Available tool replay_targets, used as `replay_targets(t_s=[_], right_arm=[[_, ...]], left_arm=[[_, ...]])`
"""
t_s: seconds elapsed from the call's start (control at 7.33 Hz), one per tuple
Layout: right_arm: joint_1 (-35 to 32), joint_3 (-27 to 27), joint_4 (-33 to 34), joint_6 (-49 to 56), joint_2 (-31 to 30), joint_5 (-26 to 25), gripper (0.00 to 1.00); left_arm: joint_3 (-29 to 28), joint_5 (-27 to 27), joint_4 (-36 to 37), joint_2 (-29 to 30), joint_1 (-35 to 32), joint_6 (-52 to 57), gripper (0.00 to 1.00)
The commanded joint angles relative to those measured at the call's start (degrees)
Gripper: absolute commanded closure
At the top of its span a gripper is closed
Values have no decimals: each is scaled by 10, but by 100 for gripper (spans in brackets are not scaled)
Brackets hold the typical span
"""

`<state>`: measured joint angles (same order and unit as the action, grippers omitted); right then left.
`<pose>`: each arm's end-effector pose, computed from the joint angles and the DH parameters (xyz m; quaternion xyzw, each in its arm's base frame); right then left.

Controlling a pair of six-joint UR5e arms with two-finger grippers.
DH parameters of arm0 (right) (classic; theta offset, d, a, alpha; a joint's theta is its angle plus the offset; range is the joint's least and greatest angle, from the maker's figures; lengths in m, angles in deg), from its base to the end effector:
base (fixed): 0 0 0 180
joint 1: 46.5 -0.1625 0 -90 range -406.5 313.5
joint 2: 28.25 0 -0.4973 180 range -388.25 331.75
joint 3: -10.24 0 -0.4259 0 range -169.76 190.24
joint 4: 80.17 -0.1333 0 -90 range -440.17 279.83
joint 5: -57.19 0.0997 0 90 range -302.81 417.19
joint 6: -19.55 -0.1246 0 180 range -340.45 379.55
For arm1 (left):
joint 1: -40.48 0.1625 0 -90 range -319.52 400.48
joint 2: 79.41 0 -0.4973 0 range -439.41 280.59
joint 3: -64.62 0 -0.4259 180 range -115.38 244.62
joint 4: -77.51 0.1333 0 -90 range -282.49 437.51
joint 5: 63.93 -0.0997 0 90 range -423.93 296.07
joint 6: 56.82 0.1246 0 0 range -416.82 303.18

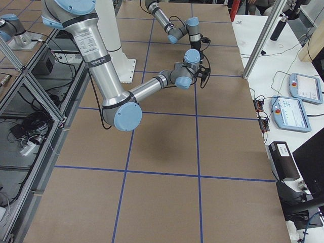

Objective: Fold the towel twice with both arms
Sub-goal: 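Move the left gripper away while the right gripper lowers to the strip's end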

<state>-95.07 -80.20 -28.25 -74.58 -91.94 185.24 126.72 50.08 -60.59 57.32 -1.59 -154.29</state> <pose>-0.4420 -0.5862 0.3681 -0.0631 -0.5732 0.1976 0.7927 0.6194 -0.6704 0.3188 -0.0053 0.5666 -0.2377 0.7890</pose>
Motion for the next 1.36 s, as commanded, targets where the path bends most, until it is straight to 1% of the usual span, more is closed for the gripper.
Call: replay_targets(t_s=[0.0,0.14,0.27,0.55,0.68,0.82,0.96,1.23], right_arm=[[35,0,6,-18,34,-13,1],[64,2,7,-18,44,-54,1],[95,15,10,-20,62,-113,1],[125,58,74,5,125,-173,1],[141,63,92,51,127,-204,1],[147,63,106,64,143,-209,1],[156,63,114,55,152,-207,1],[172,107,102,52,183,-209,1]], left_arm=[[3,86,-1,-1,-59,23,0],[3,109,-3,-13,-74,36,0],[9,127,-7,-29,-90,44,0],[28,162,-8,-65,-112,77,0],[28,167,-7,-68,-116,89,0],[28,167,-6,-69,-116,92,0],[28,167,-6,-73,-116,92,0],[28,167,-6,-74,-121,92,0]])
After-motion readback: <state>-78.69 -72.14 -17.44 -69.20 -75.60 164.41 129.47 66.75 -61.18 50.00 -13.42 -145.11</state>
